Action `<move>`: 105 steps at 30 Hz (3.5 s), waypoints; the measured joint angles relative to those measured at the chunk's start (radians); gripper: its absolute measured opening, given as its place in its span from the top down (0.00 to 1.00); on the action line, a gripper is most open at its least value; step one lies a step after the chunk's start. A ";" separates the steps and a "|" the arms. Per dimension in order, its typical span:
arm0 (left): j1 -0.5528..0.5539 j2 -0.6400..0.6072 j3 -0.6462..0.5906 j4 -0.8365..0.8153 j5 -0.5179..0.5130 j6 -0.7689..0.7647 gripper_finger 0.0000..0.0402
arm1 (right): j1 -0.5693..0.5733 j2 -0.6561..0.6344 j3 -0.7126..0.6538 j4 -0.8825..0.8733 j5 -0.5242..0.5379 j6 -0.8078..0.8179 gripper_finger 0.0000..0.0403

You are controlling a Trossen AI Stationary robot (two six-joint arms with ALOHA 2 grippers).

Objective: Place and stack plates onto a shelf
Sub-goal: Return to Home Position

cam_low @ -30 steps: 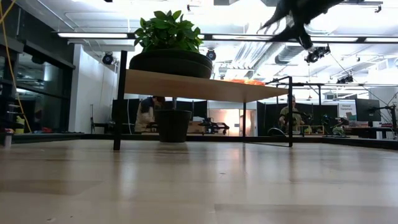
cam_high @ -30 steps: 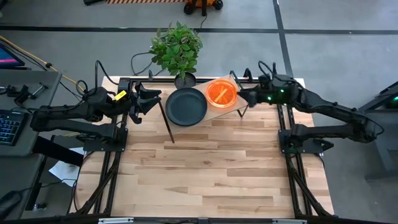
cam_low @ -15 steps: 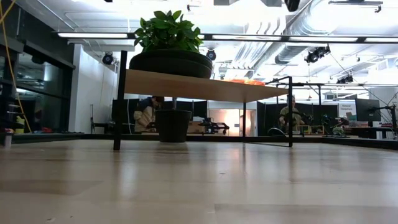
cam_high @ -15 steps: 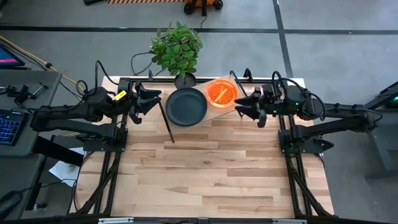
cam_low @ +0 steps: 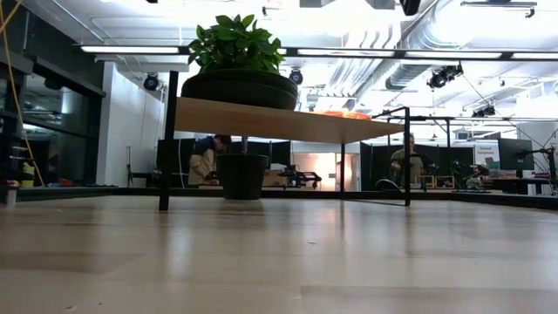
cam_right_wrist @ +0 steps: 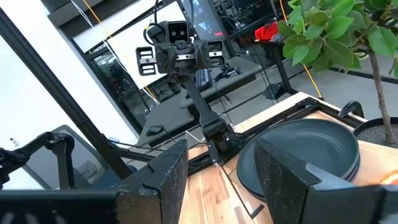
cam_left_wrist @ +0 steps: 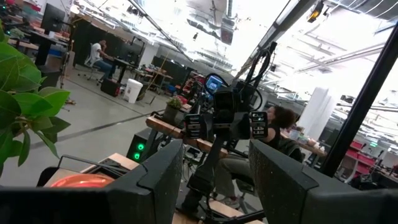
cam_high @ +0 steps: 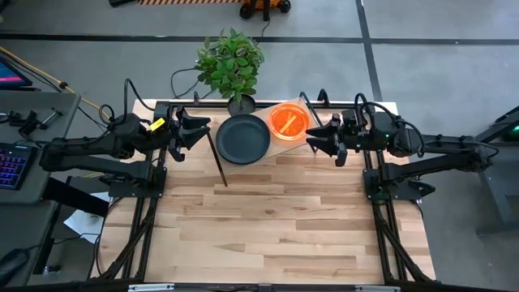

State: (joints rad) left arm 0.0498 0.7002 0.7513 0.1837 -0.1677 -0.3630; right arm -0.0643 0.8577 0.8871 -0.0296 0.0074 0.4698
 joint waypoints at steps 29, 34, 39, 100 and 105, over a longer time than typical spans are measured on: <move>0.000 0.000 0.000 -0.006 0.004 -0.002 0.57 | 0.000 0.000 0.000 -0.040 -0.005 -0.007 0.58; 0.000 -0.024 0.003 -0.014 0.069 0.016 0.58 | 0.000 0.000 0.000 -0.045 -0.005 0.000 0.58; 0.000 -0.102 0.006 -0.096 0.080 0.090 0.70 | 0.000 0.000 0.000 -0.045 -0.004 0.000 0.58; -0.058 -0.544 -0.740 0.193 0.004 0.028 1.00 | 0.000 0.000 0.000 -0.111 -0.004 0.057 0.58; -0.058 -0.623 -0.739 0.063 0.020 0.030 1.00 | 0.000 0.000 0.000 -0.111 -0.004 0.057 0.58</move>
State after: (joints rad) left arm -0.0082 0.0774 0.0120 0.2469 -0.1477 -0.3334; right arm -0.0644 0.8581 0.8867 -0.1402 0.0034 0.5266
